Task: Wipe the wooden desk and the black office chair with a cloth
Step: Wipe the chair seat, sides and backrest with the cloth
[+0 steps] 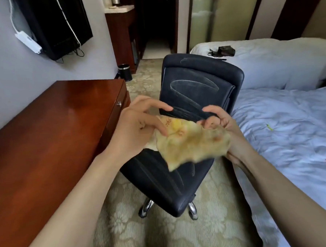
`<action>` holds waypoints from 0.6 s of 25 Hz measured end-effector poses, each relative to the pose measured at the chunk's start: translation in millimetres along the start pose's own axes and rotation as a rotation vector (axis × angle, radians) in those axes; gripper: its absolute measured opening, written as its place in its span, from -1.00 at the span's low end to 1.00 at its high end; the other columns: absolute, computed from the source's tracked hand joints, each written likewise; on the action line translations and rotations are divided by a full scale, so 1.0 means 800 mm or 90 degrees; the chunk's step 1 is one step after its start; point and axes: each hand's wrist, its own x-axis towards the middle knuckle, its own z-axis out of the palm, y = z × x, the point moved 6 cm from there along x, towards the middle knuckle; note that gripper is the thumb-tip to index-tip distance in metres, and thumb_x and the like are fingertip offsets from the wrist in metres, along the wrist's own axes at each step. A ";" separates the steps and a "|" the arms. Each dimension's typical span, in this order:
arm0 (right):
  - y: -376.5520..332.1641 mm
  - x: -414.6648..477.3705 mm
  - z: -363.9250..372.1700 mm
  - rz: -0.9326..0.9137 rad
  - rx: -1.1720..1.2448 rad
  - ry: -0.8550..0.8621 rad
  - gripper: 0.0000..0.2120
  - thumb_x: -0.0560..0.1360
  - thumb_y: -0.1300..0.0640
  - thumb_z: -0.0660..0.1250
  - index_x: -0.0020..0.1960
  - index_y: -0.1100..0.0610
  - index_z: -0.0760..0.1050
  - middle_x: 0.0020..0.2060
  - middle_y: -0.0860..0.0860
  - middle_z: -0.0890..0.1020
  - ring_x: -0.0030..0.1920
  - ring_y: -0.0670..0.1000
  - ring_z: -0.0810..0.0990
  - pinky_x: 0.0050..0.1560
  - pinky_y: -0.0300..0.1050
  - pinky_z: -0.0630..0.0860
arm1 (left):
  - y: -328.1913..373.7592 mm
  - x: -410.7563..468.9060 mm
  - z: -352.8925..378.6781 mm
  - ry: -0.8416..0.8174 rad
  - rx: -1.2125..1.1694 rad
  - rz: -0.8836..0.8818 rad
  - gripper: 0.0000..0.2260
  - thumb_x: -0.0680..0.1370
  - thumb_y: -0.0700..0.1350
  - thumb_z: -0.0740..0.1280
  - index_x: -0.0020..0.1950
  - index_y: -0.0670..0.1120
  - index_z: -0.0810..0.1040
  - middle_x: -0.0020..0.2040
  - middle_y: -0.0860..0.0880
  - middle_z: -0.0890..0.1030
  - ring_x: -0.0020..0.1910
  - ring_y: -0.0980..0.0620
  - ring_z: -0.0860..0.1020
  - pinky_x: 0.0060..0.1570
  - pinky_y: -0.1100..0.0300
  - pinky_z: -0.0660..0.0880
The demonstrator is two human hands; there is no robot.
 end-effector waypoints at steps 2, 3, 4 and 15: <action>0.008 0.017 0.001 0.013 -0.069 -0.010 -0.60 0.28 0.43 0.39 0.07 0.16 0.50 -0.36 -0.07 0.63 -0.19 -0.11 0.64 -0.15 -0.25 0.56 | -0.032 0.011 -0.003 0.008 -0.066 -0.058 -0.58 0.36 -0.56 0.27 -0.30 -0.06 0.68 0.07 0.13 0.58 0.05 0.29 0.45 0.04 0.42 0.37; 0.013 0.027 0.000 0.025 -0.103 -0.024 -0.58 0.26 0.44 0.41 0.07 0.17 0.50 -0.30 -0.07 0.64 -0.18 -0.12 0.63 -0.14 -0.28 0.55 | -0.048 0.016 -0.001 0.019 -0.109 -0.096 -0.57 0.37 -0.55 0.27 -0.27 -0.03 0.68 0.07 0.13 0.59 0.03 0.27 0.49 0.06 0.41 0.41; 0.016 0.037 0.001 0.045 -0.130 -0.049 -0.55 0.26 0.47 0.43 0.08 0.17 0.49 -0.19 -0.06 0.65 -0.14 -0.12 0.63 -0.12 -0.29 0.55 | -0.064 0.019 0.000 0.034 -0.151 -0.134 -0.56 0.39 -0.53 0.28 -0.20 0.02 0.67 0.06 0.13 0.59 0.00 0.24 0.54 0.06 0.37 0.45; 0.235 0.101 -0.042 0.171 -0.353 -0.221 -0.62 0.46 0.15 0.35 0.27 0.08 0.46 0.15 0.04 0.61 0.14 0.08 0.60 0.13 -0.13 0.52 | -0.314 -0.057 0.132 0.139 -0.254 -0.402 -0.72 0.63 -0.09 0.17 -0.17 0.02 0.63 -0.28 0.05 0.64 -0.24 0.13 0.58 -0.23 0.18 0.53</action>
